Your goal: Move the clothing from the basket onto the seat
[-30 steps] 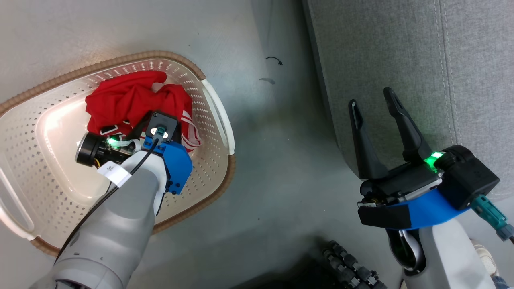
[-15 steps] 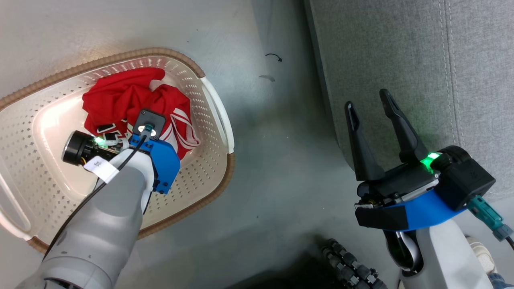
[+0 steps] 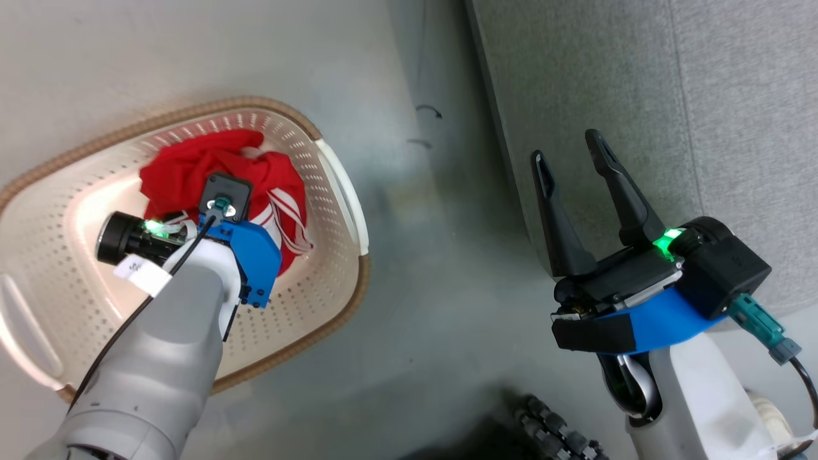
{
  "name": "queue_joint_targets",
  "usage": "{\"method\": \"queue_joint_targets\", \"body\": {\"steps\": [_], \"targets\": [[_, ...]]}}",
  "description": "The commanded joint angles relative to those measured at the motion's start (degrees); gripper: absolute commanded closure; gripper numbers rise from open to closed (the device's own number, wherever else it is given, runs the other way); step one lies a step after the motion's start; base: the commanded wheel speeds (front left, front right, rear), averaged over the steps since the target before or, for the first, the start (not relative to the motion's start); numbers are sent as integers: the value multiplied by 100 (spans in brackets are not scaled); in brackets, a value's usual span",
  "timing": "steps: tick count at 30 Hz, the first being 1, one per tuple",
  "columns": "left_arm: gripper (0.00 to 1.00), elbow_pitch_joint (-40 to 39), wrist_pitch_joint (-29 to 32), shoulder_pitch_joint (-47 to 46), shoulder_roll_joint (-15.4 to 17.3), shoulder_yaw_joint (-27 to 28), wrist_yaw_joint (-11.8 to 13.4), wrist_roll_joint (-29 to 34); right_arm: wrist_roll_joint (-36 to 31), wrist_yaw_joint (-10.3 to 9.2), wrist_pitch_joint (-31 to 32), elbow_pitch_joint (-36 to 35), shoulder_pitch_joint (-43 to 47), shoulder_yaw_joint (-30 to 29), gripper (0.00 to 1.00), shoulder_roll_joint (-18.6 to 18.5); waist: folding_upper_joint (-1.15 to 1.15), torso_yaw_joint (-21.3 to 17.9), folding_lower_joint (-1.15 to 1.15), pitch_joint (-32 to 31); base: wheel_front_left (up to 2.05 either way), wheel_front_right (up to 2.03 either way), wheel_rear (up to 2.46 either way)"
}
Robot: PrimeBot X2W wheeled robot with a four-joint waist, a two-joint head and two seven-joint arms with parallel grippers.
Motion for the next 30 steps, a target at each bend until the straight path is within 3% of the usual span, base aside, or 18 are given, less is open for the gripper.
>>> {"method": "queue_joint_targets", "body": {"steps": [1,4,11,19,30], "targets": [[100,0,-66,38,-21,39,-48,-60,-27,3,-17,31,-111,-5,0,5,0,120,0,-251,0,0,0],[100,3,-220,198,61,53,-249,-134,-100,3,-18,109,-89,-62,0,5,0,274,0,-564,0,0,0],[100,-45,-436,554,-300,17,-430,-237,-270,3,-13,331,91,-191,0,2,0,723,0,-1416,0,0,0],[100,-660,-506,1127,-535,80,-463,-360,-421,3,182,425,326,-242,0,-1,0,1120,0,-2478,0,0,0],[100,-2042,-506,1904,-478,440,-383,-109,-454,3,409,356,624,-330,0,0,0,1417,0,-3345,0,0,0]]}}
